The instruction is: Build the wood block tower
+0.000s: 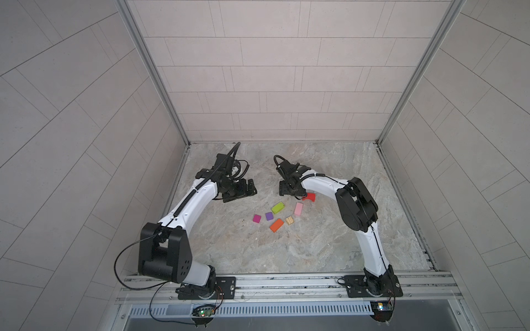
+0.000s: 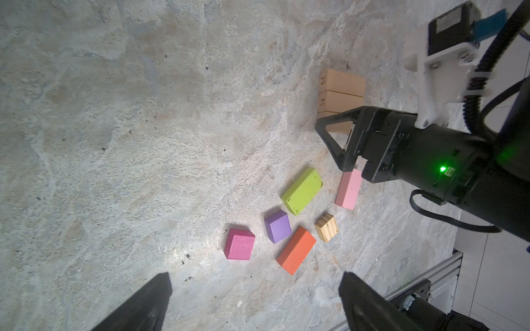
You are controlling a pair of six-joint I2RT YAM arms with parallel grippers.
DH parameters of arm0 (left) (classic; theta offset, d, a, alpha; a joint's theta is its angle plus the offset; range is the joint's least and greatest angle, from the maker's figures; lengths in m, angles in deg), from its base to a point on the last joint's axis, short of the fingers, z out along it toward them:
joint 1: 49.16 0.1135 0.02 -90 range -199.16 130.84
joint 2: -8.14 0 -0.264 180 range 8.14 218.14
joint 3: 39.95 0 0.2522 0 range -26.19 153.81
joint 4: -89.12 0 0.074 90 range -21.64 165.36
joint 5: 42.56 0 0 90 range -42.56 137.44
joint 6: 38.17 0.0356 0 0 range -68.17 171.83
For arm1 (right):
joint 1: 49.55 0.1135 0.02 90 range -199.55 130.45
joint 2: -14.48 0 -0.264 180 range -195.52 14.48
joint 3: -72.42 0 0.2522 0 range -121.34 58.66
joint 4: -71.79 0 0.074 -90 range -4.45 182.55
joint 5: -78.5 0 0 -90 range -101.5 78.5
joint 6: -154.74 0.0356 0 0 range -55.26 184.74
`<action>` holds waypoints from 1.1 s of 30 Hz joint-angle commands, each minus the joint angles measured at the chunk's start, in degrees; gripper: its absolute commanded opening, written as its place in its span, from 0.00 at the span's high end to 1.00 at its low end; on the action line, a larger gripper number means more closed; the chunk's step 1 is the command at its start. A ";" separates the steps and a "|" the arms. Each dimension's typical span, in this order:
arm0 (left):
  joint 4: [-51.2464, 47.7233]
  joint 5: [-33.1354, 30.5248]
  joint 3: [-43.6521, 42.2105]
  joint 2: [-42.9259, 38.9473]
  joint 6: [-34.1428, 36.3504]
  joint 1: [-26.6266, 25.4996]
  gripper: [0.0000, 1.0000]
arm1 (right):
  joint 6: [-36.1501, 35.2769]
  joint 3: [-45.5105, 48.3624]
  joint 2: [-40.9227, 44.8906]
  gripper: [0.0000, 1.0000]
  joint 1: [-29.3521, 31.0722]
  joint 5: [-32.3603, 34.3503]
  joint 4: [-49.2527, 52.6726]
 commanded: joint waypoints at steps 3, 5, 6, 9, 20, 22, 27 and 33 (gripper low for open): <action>-0.27 -0.52 -0.71 -1.85 0.39 0.48 0.02 | 0.06 -0.89 -1.42 0.19 0.62 -0.63 0.62; -0.26 -0.43 -0.68 -1.76 0.45 0.52 0.02 | 0.06 -0.96 -1.38 0.18 0.61 -0.39 0.79; -0.26 -0.48 -0.74 -1.70 0.39 0.51 0.01 | 0.06 -0.98 -1.38 0.17 0.54 -0.37 0.87; -0.27 -0.46 -0.74 -1.70 0.44 0.48 0.02 | 0.23 -1.33 -1.38 0.11 0.64 -0.03 1.35; -0.18 -0.35 -0.72 -1.58 0.33 0.51 0.01 | -0.95 -0.37 1.44 0.01 0.52 1.25 2.60; -0.09 -0.18 -0.75 -1.55 0.37 0.48 0.01 | -1.24 0.14 2.62 0.01 0.58 1.40 2.89; -0.04 -0.20 -0.69 -1.72 0.29 0.52 0.01 | -1.78 2.77 6.37 0.01 0.59 1.64 2.95; -0.09 -0.29 -0.76 -1.92 0.37 0.51 0.02 | -3.13 6.00 11.79 0.01 0.80 0.28 3.07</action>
